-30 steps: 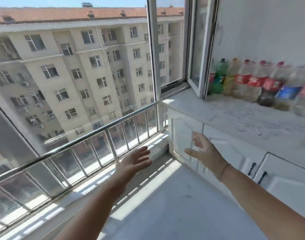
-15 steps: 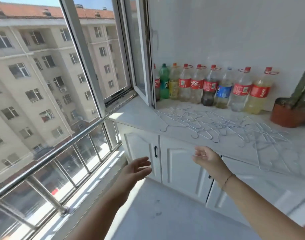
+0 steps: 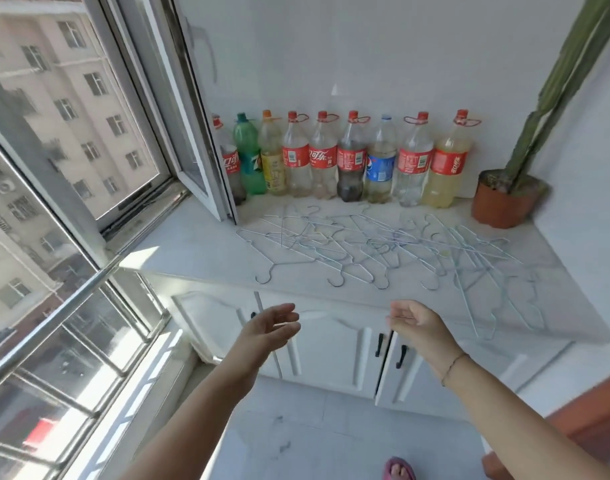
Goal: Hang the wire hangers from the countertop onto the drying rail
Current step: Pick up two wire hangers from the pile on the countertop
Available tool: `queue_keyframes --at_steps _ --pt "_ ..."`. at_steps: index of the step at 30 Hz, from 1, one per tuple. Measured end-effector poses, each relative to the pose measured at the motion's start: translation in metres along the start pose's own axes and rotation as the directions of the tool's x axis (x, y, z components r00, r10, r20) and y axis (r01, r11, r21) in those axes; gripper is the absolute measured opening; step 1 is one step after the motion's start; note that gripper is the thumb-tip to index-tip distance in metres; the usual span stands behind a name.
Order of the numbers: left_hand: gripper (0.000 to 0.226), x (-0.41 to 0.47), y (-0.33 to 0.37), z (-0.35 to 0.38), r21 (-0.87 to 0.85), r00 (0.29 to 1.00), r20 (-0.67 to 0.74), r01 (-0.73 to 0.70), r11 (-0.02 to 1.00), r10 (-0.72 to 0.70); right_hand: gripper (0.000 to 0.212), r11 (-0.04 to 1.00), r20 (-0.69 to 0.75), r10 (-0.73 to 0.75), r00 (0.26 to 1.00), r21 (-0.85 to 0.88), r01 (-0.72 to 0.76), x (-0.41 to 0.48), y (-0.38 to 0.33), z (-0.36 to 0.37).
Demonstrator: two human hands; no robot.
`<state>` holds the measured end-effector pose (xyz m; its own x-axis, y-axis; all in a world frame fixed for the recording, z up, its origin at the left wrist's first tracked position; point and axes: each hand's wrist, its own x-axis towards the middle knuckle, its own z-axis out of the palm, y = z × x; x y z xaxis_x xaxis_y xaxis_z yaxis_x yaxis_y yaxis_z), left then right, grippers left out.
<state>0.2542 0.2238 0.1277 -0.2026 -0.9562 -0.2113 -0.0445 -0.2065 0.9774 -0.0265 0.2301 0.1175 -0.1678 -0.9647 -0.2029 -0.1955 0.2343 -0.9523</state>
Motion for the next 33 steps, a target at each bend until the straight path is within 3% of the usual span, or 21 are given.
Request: queue_keyframes --at_steps 13,19,24,33 --pt "0.048 0.201 0.006 0.077 -0.054 0.995 0.005 0.098 0.994 -0.098 0.022 0.998 -0.021 0.04 0.999 0.042 -0.039 0.212 0.007 -0.054" --pt "0.045 0.272 0.01 0.107 -0.104 0.992 -0.036 0.119 0.987 -0.124 0.024 0.995 0.01 0.04 0.999 -0.096 -0.039 0.325 0.002 -0.073" --pt "0.046 0.309 0.013 0.11 -0.123 0.984 -0.086 0.143 0.982 -0.154 0.042 0.968 0.024 0.069 0.997 -0.243 -0.061 0.403 0.001 -0.072" --pt "0.044 0.375 0.012 0.101 -0.129 0.972 -0.099 0.2 0.971 -0.213 0.052 0.927 0.103 0.167 0.98 -0.355 -0.121 0.487 0.011 -0.054"
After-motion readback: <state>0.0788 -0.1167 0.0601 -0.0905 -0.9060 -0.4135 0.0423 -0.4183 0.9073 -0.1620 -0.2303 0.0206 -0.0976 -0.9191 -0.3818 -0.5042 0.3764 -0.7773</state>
